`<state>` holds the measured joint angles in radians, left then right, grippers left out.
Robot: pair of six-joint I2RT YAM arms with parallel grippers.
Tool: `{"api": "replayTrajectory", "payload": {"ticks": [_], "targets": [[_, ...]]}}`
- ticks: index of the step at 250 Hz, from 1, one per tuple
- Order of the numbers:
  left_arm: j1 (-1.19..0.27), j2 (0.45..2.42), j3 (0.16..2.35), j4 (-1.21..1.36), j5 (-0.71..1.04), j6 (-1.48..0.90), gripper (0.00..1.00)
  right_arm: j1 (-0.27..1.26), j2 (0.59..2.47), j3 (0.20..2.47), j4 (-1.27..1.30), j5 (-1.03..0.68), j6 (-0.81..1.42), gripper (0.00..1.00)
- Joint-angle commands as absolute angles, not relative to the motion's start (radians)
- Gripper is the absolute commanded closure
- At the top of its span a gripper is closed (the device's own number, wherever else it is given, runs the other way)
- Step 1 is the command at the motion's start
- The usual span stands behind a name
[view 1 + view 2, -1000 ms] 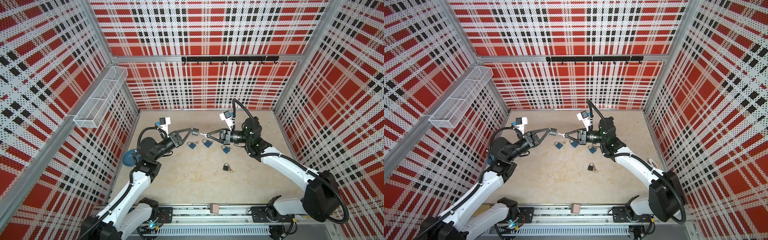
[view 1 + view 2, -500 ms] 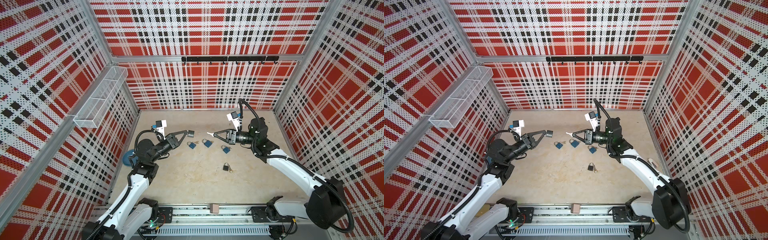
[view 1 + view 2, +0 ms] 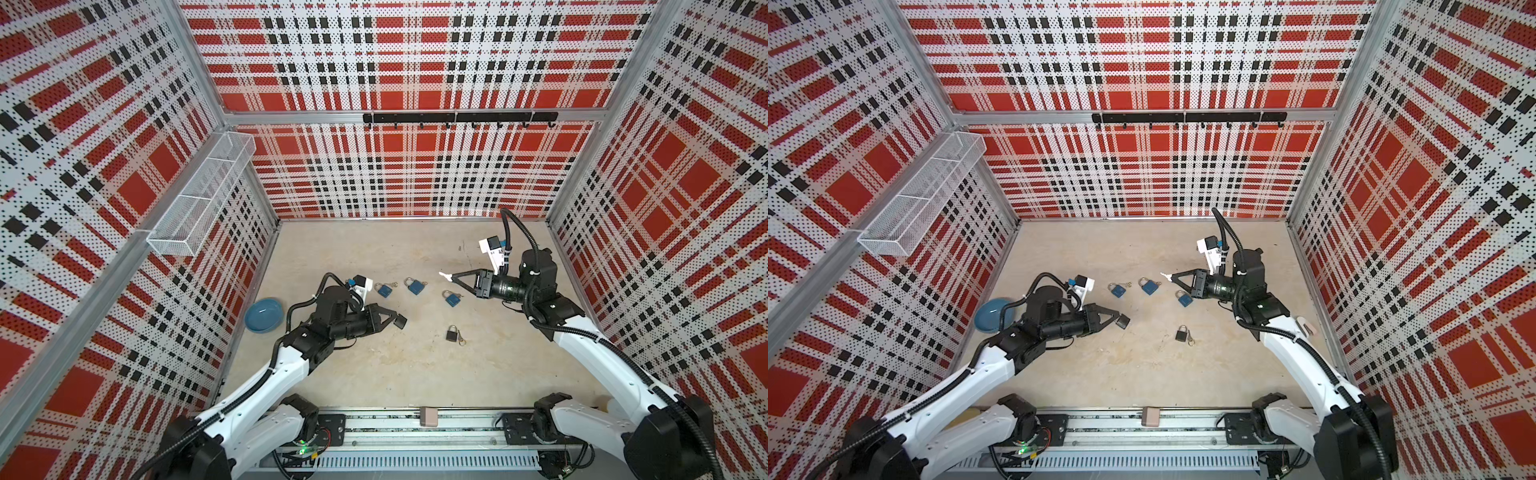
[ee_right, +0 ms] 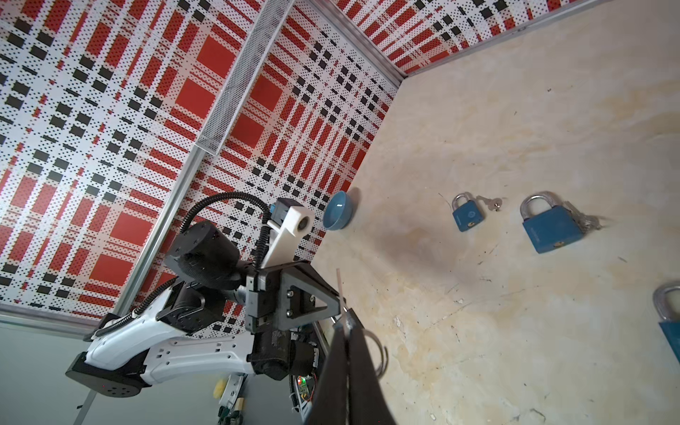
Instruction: Lock with the key
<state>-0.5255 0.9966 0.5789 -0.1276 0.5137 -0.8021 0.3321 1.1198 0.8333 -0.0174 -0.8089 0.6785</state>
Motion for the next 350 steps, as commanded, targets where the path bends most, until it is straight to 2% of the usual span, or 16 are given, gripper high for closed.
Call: {"api": "replayTrajectory", "payload": {"ticks": [1,52,146,269,289,317,350], "targets": [[-0.584,1.04,0.582,-0.151,0.461,-0.751,1.0,0.331,1.092,0.824,-0.023,-0.795,0.645,1.0],[-0.666,1.188,0.601,-0.116,0.41,-0.722,1.0,0.331,1.106,0.816,-0.015,-0.798,0.647,1.0],[-0.724,1.432,0.68,-0.065,0.373,-0.666,1.0,0.337,1.084,0.768,-0.046,-0.771,0.638,1.0],[-0.743,1.561,0.744,-0.061,0.33,-0.632,1.0,0.411,1.092,0.77,-0.123,-0.681,0.583,1.0],[-0.744,1.568,0.744,-0.062,0.312,-0.634,0.82,0.427,1.092,0.767,-0.133,-0.654,0.575,1.0],[-0.742,1.548,0.735,-0.059,0.27,-0.64,0.72,0.451,1.089,0.752,-0.132,-0.614,0.582,1.0],[-0.737,1.502,0.718,-0.06,0.228,-0.646,0.66,0.481,1.076,0.74,-0.149,-0.55,0.58,1.0]]}}
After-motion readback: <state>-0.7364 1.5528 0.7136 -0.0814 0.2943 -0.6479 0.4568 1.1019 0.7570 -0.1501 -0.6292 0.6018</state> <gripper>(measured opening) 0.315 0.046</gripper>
